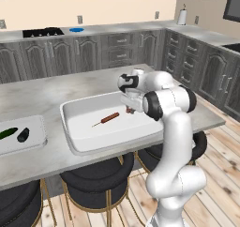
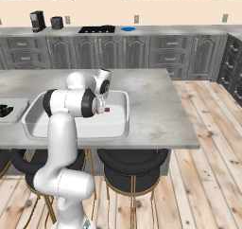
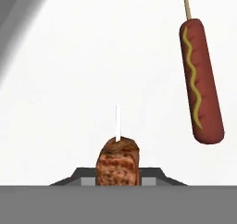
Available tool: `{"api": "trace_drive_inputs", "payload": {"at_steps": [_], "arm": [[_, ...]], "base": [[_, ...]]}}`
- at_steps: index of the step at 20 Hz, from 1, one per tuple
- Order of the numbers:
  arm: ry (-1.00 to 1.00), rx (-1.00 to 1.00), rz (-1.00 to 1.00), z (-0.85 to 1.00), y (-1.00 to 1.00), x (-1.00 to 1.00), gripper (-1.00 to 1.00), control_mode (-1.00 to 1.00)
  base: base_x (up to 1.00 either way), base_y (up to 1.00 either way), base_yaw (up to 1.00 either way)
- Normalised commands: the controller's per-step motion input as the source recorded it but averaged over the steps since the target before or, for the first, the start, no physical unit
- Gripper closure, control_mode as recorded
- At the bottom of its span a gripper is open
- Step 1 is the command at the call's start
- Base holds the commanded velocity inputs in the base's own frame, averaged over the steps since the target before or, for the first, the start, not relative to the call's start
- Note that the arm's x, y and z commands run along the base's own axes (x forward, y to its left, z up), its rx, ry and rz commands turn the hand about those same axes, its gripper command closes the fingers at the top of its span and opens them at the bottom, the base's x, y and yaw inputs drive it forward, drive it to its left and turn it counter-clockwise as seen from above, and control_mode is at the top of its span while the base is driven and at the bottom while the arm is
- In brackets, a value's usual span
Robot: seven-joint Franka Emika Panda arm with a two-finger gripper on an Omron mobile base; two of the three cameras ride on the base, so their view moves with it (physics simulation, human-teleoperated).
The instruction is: Place the cold items (eggplant and cucumber) from the fridge in one tupperware on the dining counter. Place the warm items (hot dog and kebab skewer) in the stove area in another tupperware.
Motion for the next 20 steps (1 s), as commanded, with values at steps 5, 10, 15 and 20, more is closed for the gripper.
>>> {"api": "trace_drive_inputs", "payload": {"at_steps": [5, 10, 15, 20], "arm": [[-0.02, 0.0, 0.03, -0.13, 0.0, 0.02, -1.0, -1.0], [-0.09, 0.0, 0.06, -0.05, 0.0, -0.11, -1.0, -1.0], [-0.41, 0.01, 0.05, 0.82, 0.0, -0.88, -1.0, -1.0], [-0.45, 0.0, 0.0, 1.0, 0.0, -0.96, -1.0, -1.0]], "base": [[0.0, 0.0, 0.0], [0.0, 0.0, 0.0], [0.0, 0.0, 0.0], [0.0, 0.0, 0.0]]}}
